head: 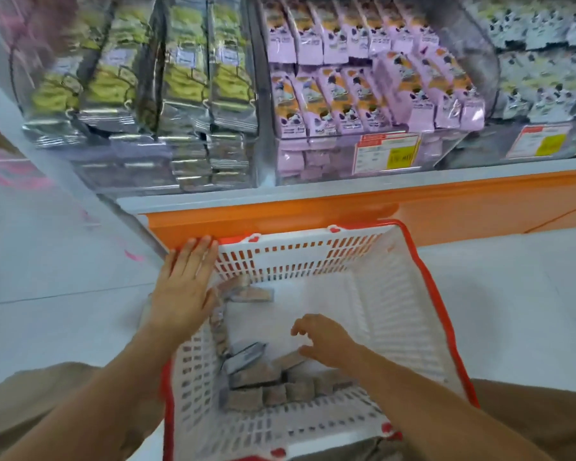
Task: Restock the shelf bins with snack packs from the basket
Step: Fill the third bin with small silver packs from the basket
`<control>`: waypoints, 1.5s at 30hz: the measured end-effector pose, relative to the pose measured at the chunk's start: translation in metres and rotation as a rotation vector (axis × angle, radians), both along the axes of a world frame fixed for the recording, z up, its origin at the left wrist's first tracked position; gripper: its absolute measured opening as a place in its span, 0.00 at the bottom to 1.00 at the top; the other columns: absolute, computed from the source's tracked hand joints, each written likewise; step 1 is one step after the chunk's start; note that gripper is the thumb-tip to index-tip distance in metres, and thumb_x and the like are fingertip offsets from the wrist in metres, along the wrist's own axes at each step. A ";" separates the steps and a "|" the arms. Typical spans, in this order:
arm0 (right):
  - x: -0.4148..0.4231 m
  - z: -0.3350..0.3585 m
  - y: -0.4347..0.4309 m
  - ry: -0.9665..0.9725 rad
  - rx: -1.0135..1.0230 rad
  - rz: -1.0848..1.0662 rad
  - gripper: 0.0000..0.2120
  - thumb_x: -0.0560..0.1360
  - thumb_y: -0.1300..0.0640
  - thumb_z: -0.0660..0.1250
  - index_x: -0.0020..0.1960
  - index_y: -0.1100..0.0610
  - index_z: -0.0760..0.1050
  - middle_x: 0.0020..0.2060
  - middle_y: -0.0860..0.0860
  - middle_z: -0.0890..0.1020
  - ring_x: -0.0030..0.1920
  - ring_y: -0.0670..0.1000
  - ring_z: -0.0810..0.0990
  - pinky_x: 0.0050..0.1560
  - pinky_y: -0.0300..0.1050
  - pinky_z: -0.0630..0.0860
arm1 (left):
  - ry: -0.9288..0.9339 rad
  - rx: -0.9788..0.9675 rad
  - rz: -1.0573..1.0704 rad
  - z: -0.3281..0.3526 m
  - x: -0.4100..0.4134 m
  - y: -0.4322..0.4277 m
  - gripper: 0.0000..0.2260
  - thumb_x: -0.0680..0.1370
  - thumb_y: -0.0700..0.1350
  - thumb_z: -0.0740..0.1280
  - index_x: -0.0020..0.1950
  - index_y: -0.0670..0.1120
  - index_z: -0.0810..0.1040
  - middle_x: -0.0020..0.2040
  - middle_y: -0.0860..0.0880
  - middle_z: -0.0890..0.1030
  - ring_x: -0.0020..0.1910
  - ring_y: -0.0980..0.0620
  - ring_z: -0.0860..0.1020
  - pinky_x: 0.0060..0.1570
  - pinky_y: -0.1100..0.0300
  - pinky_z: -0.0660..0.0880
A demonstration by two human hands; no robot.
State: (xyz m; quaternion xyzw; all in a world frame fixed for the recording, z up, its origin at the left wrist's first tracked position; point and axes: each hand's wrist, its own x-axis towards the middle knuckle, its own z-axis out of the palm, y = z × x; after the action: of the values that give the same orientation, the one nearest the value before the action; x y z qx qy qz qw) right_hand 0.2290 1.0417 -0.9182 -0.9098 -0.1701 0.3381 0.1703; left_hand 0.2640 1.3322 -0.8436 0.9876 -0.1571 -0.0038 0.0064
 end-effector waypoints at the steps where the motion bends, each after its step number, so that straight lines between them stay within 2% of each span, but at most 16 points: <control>1: -0.001 -0.011 0.001 0.027 -0.030 0.013 0.17 0.76 0.54 0.68 0.65 0.53 0.72 0.59 0.53 0.75 0.60 0.54 0.72 0.57 0.47 0.71 | -0.012 0.011 -0.012 -0.004 0.000 0.003 0.32 0.76 0.53 0.55 0.78 0.39 0.62 0.76 0.39 0.65 0.74 0.37 0.65 0.73 0.40 0.58; 6: -0.008 -0.054 0.007 0.084 -0.150 0.116 0.19 0.75 0.60 0.65 0.65 0.55 0.70 0.62 0.55 0.71 0.63 0.56 0.69 0.55 0.48 0.69 | -0.051 0.046 0.017 -0.011 0.001 0.001 0.34 0.77 0.52 0.61 0.80 0.41 0.57 0.79 0.41 0.61 0.77 0.40 0.59 0.75 0.39 0.56; 10: -0.017 -0.070 0.016 -0.002 -0.212 0.195 0.14 0.73 0.60 0.65 0.59 0.57 0.71 0.57 0.55 0.71 0.59 0.57 0.70 0.47 0.47 0.66 | -0.049 0.082 0.011 -0.015 0.001 0.004 0.34 0.78 0.52 0.62 0.80 0.42 0.56 0.79 0.41 0.60 0.78 0.40 0.59 0.74 0.39 0.57; 12: -0.014 -0.069 0.020 -0.014 -0.218 0.214 0.13 0.74 0.58 0.65 0.57 0.57 0.71 0.57 0.55 0.71 0.59 0.57 0.70 0.48 0.46 0.66 | -0.057 0.071 0.016 -0.014 0.001 0.004 0.33 0.78 0.51 0.62 0.80 0.42 0.57 0.79 0.41 0.61 0.77 0.40 0.59 0.74 0.39 0.56; 18: 0.005 -0.042 0.009 0.065 0.051 0.005 0.17 0.72 0.57 0.70 0.59 0.57 0.73 0.56 0.54 0.75 0.55 0.53 0.71 0.48 0.46 0.67 | -0.034 0.041 0.041 -0.010 -0.001 0.001 0.33 0.78 0.47 0.66 0.80 0.41 0.57 0.78 0.41 0.62 0.77 0.40 0.59 0.75 0.39 0.56; 22: 0.018 -0.001 0.001 -0.003 0.202 -0.184 0.14 0.71 0.58 0.72 0.55 0.57 0.75 0.47 0.51 0.76 0.46 0.49 0.72 0.42 0.44 0.68 | 0.013 -0.008 0.063 -0.006 -0.002 0.000 0.35 0.75 0.45 0.69 0.79 0.40 0.60 0.77 0.39 0.63 0.76 0.38 0.61 0.75 0.38 0.57; 25: 0.024 0.035 -0.005 -0.054 0.314 -0.300 0.15 0.72 0.56 0.73 0.55 0.54 0.72 0.43 0.48 0.76 0.42 0.48 0.75 0.39 0.43 0.71 | 0.004 -0.124 0.070 0.003 -0.005 -0.016 0.29 0.75 0.45 0.67 0.75 0.39 0.66 0.74 0.37 0.66 0.73 0.36 0.64 0.73 0.40 0.59; 27: 0.027 0.062 -0.008 -0.096 0.401 -0.356 0.15 0.72 0.56 0.74 0.55 0.52 0.71 0.43 0.50 0.79 0.41 0.46 0.77 0.40 0.41 0.74 | 0.060 -0.223 0.029 0.014 -0.009 -0.034 0.25 0.76 0.52 0.59 0.71 0.42 0.72 0.71 0.40 0.71 0.69 0.38 0.68 0.70 0.46 0.58; 29: 0.029 0.093 -0.010 -0.123 0.509 -0.415 0.14 0.73 0.58 0.73 0.55 0.55 0.72 0.44 0.52 0.81 0.38 0.42 0.76 0.40 0.37 0.74 | 0.187 -0.330 -0.040 0.030 -0.012 -0.059 0.31 0.74 0.60 0.50 0.73 0.47 0.71 0.71 0.45 0.71 0.70 0.43 0.68 0.69 0.52 0.58; 31: 0.030 0.126 -0.012 -0.150 0.621 -0.474 0.14 0.74 0.59 0.73 0.55 0.56 0.72 0.44 0.53 0.81 0.36 0.41 0.75 0.40 0.35 0.74 | 0.285 -0.463 -0.084 0.048 -0.016 -0.083 0.34 0.74 0.64 0.48 0.74 0.49 0.70 0.71 0.49 0.72 0.71 0.47 0.67 0.68 0.55 0.60; 33: 0.028 0.155 -0.017 -0.200 0.724 -0.523 0.15 0.73 0.58 0.73 0.56 0.56 0.72 0.44 0.56 0.81 0.37 0.44 0.75 0.41 0.39 0.75 | 0.304 -0.615 -0.091 0.067 -0.018 -0.105 0.26 0.78 0.61 0.56 0.71 0.49 0.73 0.67 0.49 0.76 0.66 0.48 0.72 0.64 0.56 0.65; 35: 0.026 0.181 -0.026 -0.242 0.836 -0.576 0.17 0.73 0.59 0.74 0.58 0.58 0.72 0.46 0.60 0.80 0.39 0.48 0.76 0.42 0.42 0.75 | 0.285 -0.798 -0.066 0.084 -0.016 -0.124 0.15 0.81 0.52 0.64 0.65 0.49 0.77 0.57 0.51 0.80 0.56 0.50 0.76 0.56 0.55 0.71; 38: 0.020 0.212 -0.046 -0.313 0.926 -0.601 0.23 0.72 0.61 0.74 0.63 0.56 0.69 0.48 0.55 0.81 0.44 0.47 0.78 0.46 0.42 0.75 | 0.294 -1.032 -0.005 0.110 -0.011 -0.151 0.08 0.80 0.44 0.67 0.59 0.50 0.77 0.47 0.55 0.79 0.46 0.58 0.77 0.47 0.58 0.73; 40: 0.014 0.226 -0.061 -0.353 0.906 -0.578 0.25 0.72 0.60 0.74 0.64 0.56 0.67 0.51 0.50 0.80 0.48 0.45 0.79 0.47 0.38 0.75 | 0.339 -1.184 0.046 0.129 -0.006 -0.169 0.09 0.81 0.42 0.66 0.61 0.46 0.77 0.50 0.54 0.81 0.48 0.61 0.78 0.50 0.62 0.74; 42: 0.008 0.235 -0.076 -0.389 0.846 -0.560 0.23 0.73 0.58 0.74 0.63 0.55 0.68 0.53 0.49 0.80 0.50 0.44 0.79 0.47 0.38 0.75 | 0.380 -1.313 0.078 0.148 -0.002 -0.186 0.12 0.81 0.41 0.66 0.64 0.44 0.76 0.55 0.51 0.82 0.54 0.56 0.80 0.58 0.59 0.76; 45: 0.002 0.251 -0.099 -0.480 0.781 -0.544 0.17 0.73 0.59 0.74 0.58 0.56 0.72 0.49 0.48 0.81 0.46 0.43 0.79 0.45 0.35 0.74 | 0.394 -1.387 0.034 0.175 -0.002 -0.211 0.13 0.81 0.41 0.65 0.65 0.43 0.76 0.58 0.49 0.82 0.57 0.53 0.80 0.60 0.60 0.76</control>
State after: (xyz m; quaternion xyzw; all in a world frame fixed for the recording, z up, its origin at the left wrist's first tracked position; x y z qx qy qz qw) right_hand 0.2309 0.9428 -0.6671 -0.8416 -0.0754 -0.0247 0.5342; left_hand 0.2618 1.1213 -0.6691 0.7393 -0.1040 -0.0813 0.6603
